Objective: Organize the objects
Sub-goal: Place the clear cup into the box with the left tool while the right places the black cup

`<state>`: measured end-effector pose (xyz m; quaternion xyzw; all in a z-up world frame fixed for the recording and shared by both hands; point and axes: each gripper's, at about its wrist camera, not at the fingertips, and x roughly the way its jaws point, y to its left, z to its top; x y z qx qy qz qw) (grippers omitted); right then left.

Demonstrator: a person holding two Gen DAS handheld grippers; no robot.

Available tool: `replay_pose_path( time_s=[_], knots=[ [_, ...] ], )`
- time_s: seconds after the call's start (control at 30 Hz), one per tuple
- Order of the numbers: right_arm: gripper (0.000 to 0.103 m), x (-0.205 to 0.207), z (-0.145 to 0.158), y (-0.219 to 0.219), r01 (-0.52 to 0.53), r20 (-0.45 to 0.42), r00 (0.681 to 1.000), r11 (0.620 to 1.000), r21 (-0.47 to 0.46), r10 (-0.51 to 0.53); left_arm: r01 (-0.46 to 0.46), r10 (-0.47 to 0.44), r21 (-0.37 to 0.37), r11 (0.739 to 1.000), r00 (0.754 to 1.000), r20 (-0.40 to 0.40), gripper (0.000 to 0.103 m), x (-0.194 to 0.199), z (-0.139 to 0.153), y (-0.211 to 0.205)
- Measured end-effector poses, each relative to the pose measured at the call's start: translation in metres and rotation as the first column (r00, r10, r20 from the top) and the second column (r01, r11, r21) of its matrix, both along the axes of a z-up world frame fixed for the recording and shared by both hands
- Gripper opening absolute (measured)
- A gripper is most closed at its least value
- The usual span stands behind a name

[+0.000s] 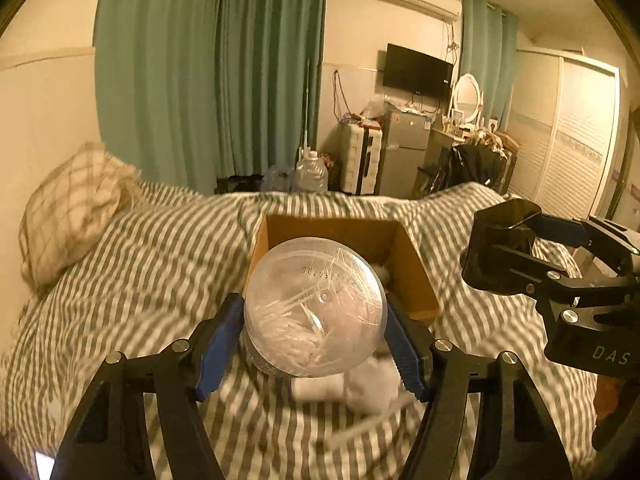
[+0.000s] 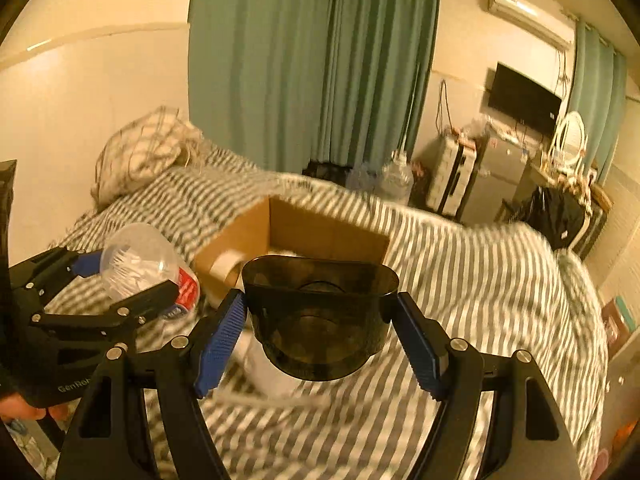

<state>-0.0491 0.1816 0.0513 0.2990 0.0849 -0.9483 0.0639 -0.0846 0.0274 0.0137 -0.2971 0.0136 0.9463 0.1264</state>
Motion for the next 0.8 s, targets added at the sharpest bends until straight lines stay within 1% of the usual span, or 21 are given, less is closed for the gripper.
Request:
replay_pose_path(
  time_s=[0.1, 0.2, 0.3, 0.37, 0.43, 0.5, 0.53, 0.57, 0.6, 0.63, 0.73, 0.8],
  knots=[
    [0.074, -0.027, 0.005, 0.004, 0.006, -0.005, 1.0, 1.0, 0.001, -0.006, 0.002, -0.002, -0.008, 1.0, 1.0, 0.001, 0.071, -0.03, 0.001, 0.007],
    [0.074, -0.061, 0.001, 0.01, 0.018, 0.009, 1.0, 1.0, -0.006, -0.018, -0.008, 0.008, -0.019, 1.0, 1.0, 0.02, 0.07, -0.064, -0.007, 0.012],
    [0.074, -0.095, -0.012, 0.016, 0.029, 0.04, 0.999, 0.999, -0.022, -0.028, -0.011, 0.012, -0.036, 0.999, 0.999, 0.041, 0.07, -0.091, -0.02, 0.016],
    [0.074, -0.112, -0.022, 0.019, 0.034, 0.06, 0.998, 0.999, -0.032, -0.032, -0.006, 0.009, -0.048, 0.999, 0.998, 0.06, 0.07, -0.106, -0.03, 0.019],
    [0.074, -0.127, -0.034, 0.023, 0.042, 0.077, 0.996, 0.998, -0.055, -0.038, -0.004, 0.008, -0.055, 0.998, 0.998, 0.069, 0.068, -0.114, -0.038, 0.02],
    [0.075, -0.137, -0.046, 0.028, 0.053, 0.091, 0.995, 0.995, -0.083, -0.045, 0.008, -0.005, -0.055, 0.998, 0.998, 0.057, 0.069, -0.119, -0.042, 0.022],
    [0.076, -0.14, -0.05, 0.031, 0.054, 0.095, 0.994, 0.994, -0.094, -0.045, 0.015, -0.012, -0.054, 0.998, 0.999, 0.053, 0.07, -0.12, -0.044, 0.023],
    [0.085, -0.142, -0.054, 0.034, 0.053, 0.102, 0.994, 0.993, -0.104, -0.043, 0.023, -0.02, -0.055, 0.998, 0.998, 0.052, 0.071, -0.121, -0.044, 0.023],
    [0.09, -0.143, -0.056, 0.037, 0.057, 0.103, 0.994, 0.992, -0.109, -0.046, 0.027, -0.024, -0.057, 0.998, 0.998, 0.05, 0.074, -0.121, -0.044, 0.023],
    [0.092, -0.14, -0.056, 0.04, 0.068, 0.094, 0.994, 0.992, -0.109, -0.058, 0.026, -0.024, -0.059, 0.998, 0.999, 0.049, 0.077, -0.119, -0.044, 0.023],
    [0.092, -0.128, -0.049, 0.048, 0.086, 0.083, 0.994, 0.99, -0.109, -0.077, 0.016, -0.012, -0.061, 0.998, 0.998, 0.062, 0.078, -0.114, -0.043, 0.02],
    [0.092, -0.114, -0.039, 0.053, 0.103, 0.07, 0.993, 0.989, -0.106, -0.096, 0.008, -0.004, -0.057, 0.998, 0.997, 0.071, 0.078, -0.103, -0.039, 0.017]
  ],
)
